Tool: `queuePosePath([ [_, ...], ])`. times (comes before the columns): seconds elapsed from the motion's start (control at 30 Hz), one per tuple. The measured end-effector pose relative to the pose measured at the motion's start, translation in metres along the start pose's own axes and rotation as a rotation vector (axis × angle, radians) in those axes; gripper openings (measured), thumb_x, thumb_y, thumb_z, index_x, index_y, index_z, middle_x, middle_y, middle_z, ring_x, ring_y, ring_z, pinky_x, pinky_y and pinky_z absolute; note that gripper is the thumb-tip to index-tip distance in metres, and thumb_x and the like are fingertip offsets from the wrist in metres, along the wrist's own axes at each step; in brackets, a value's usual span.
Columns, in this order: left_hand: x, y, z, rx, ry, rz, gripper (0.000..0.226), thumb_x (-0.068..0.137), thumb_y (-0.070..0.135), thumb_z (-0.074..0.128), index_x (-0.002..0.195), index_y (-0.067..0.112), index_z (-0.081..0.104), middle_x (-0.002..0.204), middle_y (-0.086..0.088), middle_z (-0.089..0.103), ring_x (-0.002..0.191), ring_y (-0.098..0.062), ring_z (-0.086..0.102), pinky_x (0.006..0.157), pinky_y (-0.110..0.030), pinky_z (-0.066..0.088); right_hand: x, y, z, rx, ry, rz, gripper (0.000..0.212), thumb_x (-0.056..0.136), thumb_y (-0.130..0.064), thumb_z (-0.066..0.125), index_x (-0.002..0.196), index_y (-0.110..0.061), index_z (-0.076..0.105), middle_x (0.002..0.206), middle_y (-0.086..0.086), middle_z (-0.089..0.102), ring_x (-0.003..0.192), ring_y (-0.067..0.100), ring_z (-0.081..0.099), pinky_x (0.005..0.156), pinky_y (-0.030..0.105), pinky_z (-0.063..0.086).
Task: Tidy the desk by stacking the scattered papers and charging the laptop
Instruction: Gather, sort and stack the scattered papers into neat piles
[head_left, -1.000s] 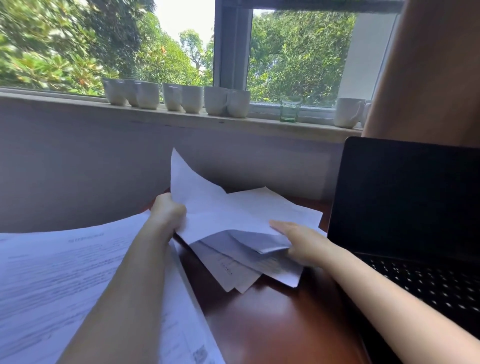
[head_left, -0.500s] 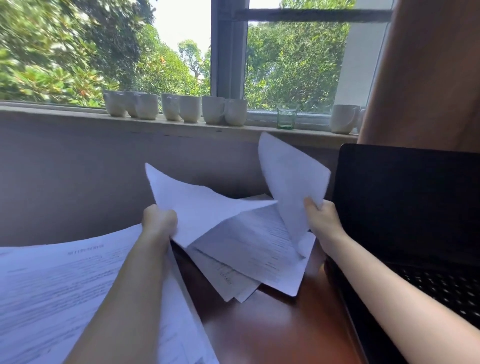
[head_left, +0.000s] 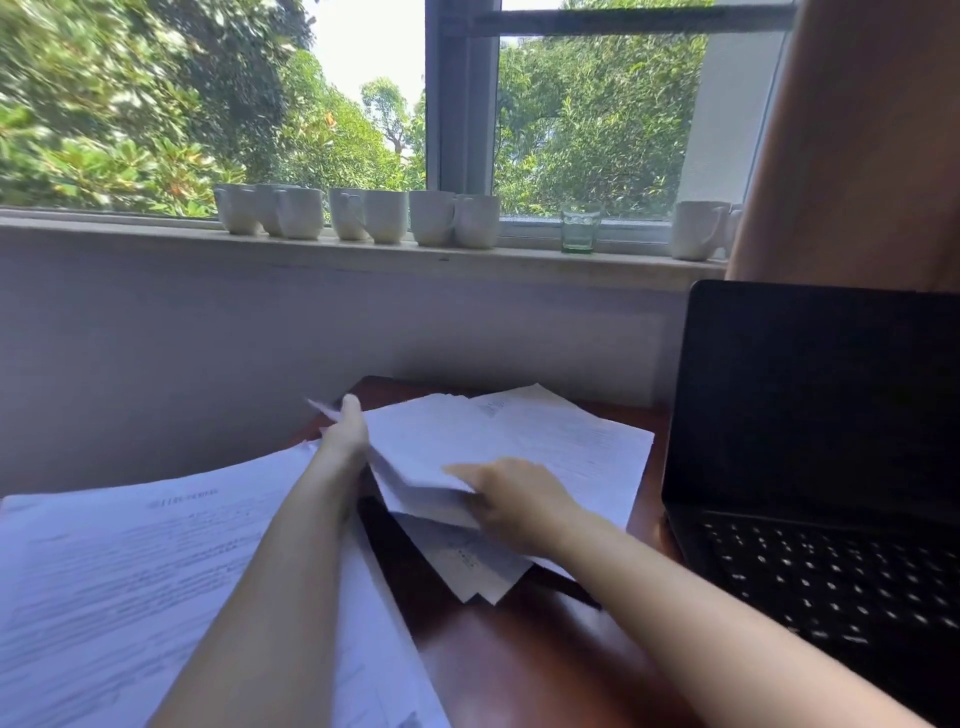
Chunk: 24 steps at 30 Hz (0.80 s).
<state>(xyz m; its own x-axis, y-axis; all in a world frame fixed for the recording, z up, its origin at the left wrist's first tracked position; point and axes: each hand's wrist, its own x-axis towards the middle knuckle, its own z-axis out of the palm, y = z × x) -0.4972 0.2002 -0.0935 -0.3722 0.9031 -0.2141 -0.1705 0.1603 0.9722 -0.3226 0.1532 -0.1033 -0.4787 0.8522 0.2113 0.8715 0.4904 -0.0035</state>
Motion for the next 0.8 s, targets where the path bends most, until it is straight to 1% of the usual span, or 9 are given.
queuePosePath([
  [0.07, 0.019, -0.007, -0.002, -0.128, -0.040, -0.065, 0.108, 0.064, 0.080, 0.054, 0.146, 0.013, 0.031, 0.143, -0.007, 0.046, 0.119, -0.031, 0.056, 0.090, -0.045, 0.049, 0.000, -0.007, 0.004, -0.036, -0.042, 0.001, 0.021, 0.097, -0.022, 0.038, 0.110, -0.016, 0.054, 0.108, 0.013, 0.061, 0.098, 0.034, 0.055, 0.066, 0.033, 0.031],
  [0.1, 0.028, -0.012, -0.004, -0.109, -0.067, -0.079, 0.107, 0.058, 0.074, 0.061, 0.143, 0.013, 0.036, 0.135, -0.009, 0.054, 0.109, -0.030, 0.061, 0.082, -0.042, 0.052, 0.000, -0.008, 0.004, -0.037, -0.062, -0.002, 0.019, 0.097, -0.023, 0.038, 0.105, -0.015, 0.053, 0.105, 0.013, 0.061, 0.094, 0.034, 0.054, 0.065, 0.033, 0.029],
  [0.17, 0.006, -0.006, -0.005, 0.066, -0.102, -0.032, 0.064, 0.080, 0.036, 0.065, 0.129, -0.001, 0.047, 0.103, -0.012, 0.063, 0.084, -0.028, 0.062, 0.070, -0.034, 0.051, -0.003, -0.003, -0.002, 0.115, -0.138, -0.019, 0.021, 0.095, -0.031, 0.045, 0.101, -0.014, 0.055, 0.102, 0.011, 0.061, 0.091, 0.031, 0.052, 0.067, 0.034, 0.036],
  [0.23, -0.002, -0.006, -0.005, 0.332, -0.080, 0.038, 0.033, 0.087, 0.001, 0.055, 0.119, -0.007, 0.054, 0.087, -0.014, 0.058, 0.072, -0.027, 0.057, 0.067, -0.033, 0.050, -0.009, 0.009, -0.014, 0.384, -0.284, 0.016, 0.036, 0.090, -0.038, 0.056, 0.121, -0.019, 0.056, 0.120, 0.002, 0.060, 0.109, 0.022, 0.053, 0.090, 0.035, 0.044],
  [0.37, 0.003, -0.007, -0.011, 0.493, -0.094, 0.147, 0.039, 0.077, 0.000, 0.047, 0.116, -0.001, 0.052, 0.108, -0.019, 0.062, 0.096, -0.036, 0.061, 0.076, -0.037, 0.051, -0.029, 0.037, -0.041, 0.383, -0.350, 0.211, 0.067, 0.086, -0.040, 0.063, 0.144, -0.024, 0.035, 0.147, -0.006, 0.038, 0.134, 0.012, 0.036, 0.109, 0.025, 0.030],
  [0.5, 0.002, -0.003, -0.013, 0.363, 0.025, 0.311, 0.040, 0.078, -0.002, 0.047, 0.118, 0.004, 0.050, 0.114, -0.016, 0.059, 0.104, -0.035, 0.059, 0.083, -0.039, 0.049, -0.052, 0.036, -0.043, 0.051, -0.473, 0.267, 0.046, 0.078, -0.055, 0.064, 0.102, -0.019, 0.049, 0.098, -0.003, 0.056, 0.098, 0.024, 0.050, 0.069, 0.032, 0.040],
  [0.6, 0.001, -0.002, -0.013, 0.199, 0.071, 0.332, 0.039, 0.083, -0.004, 0.045, 0.120, 0.004, 0.050, 0.115, -0.014, 0.060, 0.105, -0.033, 0.059, 0.084, -0.039, 0.048, -0.059, 0.023, -0.033, -0.084, -0.344, 0.229, 0.028, 0.081, -0.040, 0.059, 0.092, -0.017, 0.046, 0.094, 0.007, 0.059, 0.085, 0.028, 0.050, 0.065, 0.031, 0.036],
  [0.7, 0.000, 0.001, -0.014, 0.128, 0.062, 0.286, 0.038, 0.084, -0.003, 0.049, 0.121, 0.002, 0.052, 0.114, -0.011, 0.062, 0.099, -0.031, 0.060, 0.076, -0.032, 0.047, -0.055, 0.021, -0.027, -0.212, -0.232, 0.147, 0.009, 0.087, -0.016, 0.049, 0.093, -0.012, 0.054, 0.104, 0.014, 0.061, 0.094, 0.034, 0.057, 0.064, 0.030, 0.031],
  [0.8, -0.002, 0.002, -0.014, 0.025, 0.020, 0.244, 0.035, 0.087, -0.005, 0.049, 0.121, -0.002, 0.053, 0.111, -0.015, 0.062, 0.089, -0.028, 0.060, 0.067, -0.028, 0.046, -0.048, 0.037, -0.024, -0.081, -0.206, 0.247, 0.020, 0.084, -0.003, 0.043, 0.066, -0.010, 0.046, 0.087, 0.016, 0.061, 0.084, 0.031, 0.057, 0.057, 0.030, 0.033],
])
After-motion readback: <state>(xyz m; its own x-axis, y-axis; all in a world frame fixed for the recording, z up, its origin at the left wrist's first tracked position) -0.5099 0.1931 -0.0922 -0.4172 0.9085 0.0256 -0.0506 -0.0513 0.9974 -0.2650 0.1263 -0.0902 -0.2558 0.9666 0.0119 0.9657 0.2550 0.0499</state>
